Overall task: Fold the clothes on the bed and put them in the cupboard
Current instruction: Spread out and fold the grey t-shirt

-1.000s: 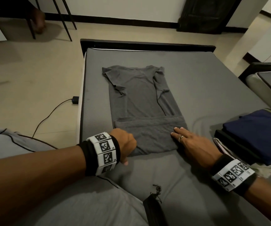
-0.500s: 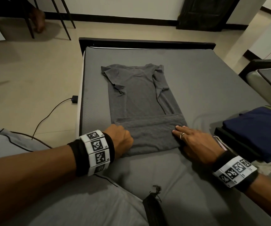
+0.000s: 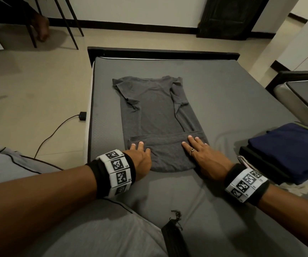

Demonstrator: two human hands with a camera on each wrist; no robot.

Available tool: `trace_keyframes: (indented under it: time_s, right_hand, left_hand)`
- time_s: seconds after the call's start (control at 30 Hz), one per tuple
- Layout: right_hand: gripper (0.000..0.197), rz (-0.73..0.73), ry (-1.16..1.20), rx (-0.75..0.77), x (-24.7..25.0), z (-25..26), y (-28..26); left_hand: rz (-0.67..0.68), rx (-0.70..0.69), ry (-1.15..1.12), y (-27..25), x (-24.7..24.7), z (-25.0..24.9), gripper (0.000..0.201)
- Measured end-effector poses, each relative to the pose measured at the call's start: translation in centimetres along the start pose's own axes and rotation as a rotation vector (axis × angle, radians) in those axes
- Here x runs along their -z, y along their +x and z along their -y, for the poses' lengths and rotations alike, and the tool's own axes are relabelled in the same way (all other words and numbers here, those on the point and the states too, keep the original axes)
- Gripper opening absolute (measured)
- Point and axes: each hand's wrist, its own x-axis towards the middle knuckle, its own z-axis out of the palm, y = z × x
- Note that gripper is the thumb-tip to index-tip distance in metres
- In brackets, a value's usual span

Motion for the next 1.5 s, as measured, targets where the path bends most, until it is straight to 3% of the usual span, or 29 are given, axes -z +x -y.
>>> trace_keyframes:
  time_s: [0.1,0.2,0.33,0.5,0.6,0.77,0.87,1.03,1.13,1.37,1.5]
  right_hand:
    - [0.069,-0.028,0.031,-0.004,1.3,-0.1,0.1]
    - [0.057,-0.019,0.082,0.044,3.0,-1.1,-0.3]
    - [0.016,-0.031,0.124,0.064,4.7,-2.3,-1.1]
    - [0.03,0.294,0.194,0.02,7.1,-1.2,-3.2]
    - [0.022,0.426,0.281,0.045,7.9,-1.1,-4.0]
    - [0.006,0.242,0.319,0.029,9.1,-2.9,-1.8]
    - [0.013,0.14,0.4,0.031,9.8,-4.8,1.4]
    - [0.026,0.047,0.514,0.01,10.7,-7.5,7.1]
    - [0.028,-0.003,0.528,0.01,11.2,-8.8,10.3]
    - [0.018,-0.096,0.46,-0.085,11.5,-10.6,16.7]
    - [0.019,-0.144,0.411,-0.167,11.1,-10.8,19.1]
  left_hand:
    - [-0.032,-0.049,-0.017,-0.4,1.4,1.0,0.051]
    - [-0.071,-0.138,-0.162,-1.6,3.2,2.3,0.034]
    - [0.016,-0.161,-0.281,-3.1,5.7,3.1,0.012]
    - [0.133,-0.239,-0.424,-3.3,6.2,4.0,0.027]
    - [0.257,-0.274,-0.474,-2.8,6.1,3.9,0.032]
    - [0.297,-0.192,-0.56,-1.1,6.0,5.5,0.029]
    - [0.257,-0.091,-0.737,0.5,5.9,7.5,0.015]
    - [0.13,0.095,-0.858,3.0,7.4,11.1,0.027]
    - [-0.009,0.156,-0.801,4.5,8.8,12.9,0.027]
    - [-0.191,0.284,-0.568,9.0,10.3,16.2,0.037]
    - [-0.272,0.317,-0.49,11.3,9.2,17.4,0.033]
